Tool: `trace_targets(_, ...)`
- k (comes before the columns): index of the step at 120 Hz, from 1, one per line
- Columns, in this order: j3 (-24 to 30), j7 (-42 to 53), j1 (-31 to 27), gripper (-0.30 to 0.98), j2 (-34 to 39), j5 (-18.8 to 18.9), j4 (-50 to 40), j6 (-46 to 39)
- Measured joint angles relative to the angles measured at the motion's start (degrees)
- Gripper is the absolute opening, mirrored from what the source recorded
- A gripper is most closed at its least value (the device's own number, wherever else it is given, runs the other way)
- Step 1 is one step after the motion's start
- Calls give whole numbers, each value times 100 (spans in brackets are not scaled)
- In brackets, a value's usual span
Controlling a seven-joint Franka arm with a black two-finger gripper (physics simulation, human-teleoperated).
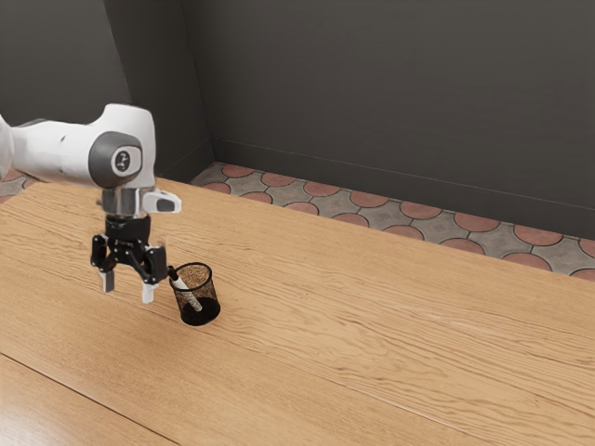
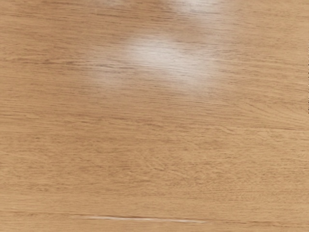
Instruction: Take the marker out of the pen holder and place it to the left of the pen holder.
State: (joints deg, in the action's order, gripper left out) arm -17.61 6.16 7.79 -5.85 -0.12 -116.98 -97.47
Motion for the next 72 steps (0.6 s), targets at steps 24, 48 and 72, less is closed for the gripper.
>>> trace_targets(24, -18, 618, 22, 68, -23, -906, -90, -918)
trace_targets(48, -66, 1337, 60, 67, -400, -1118, -143, -1876)
trace_targets(72, -70, 1697, 53, 59, -388, -606, -82, -2202)
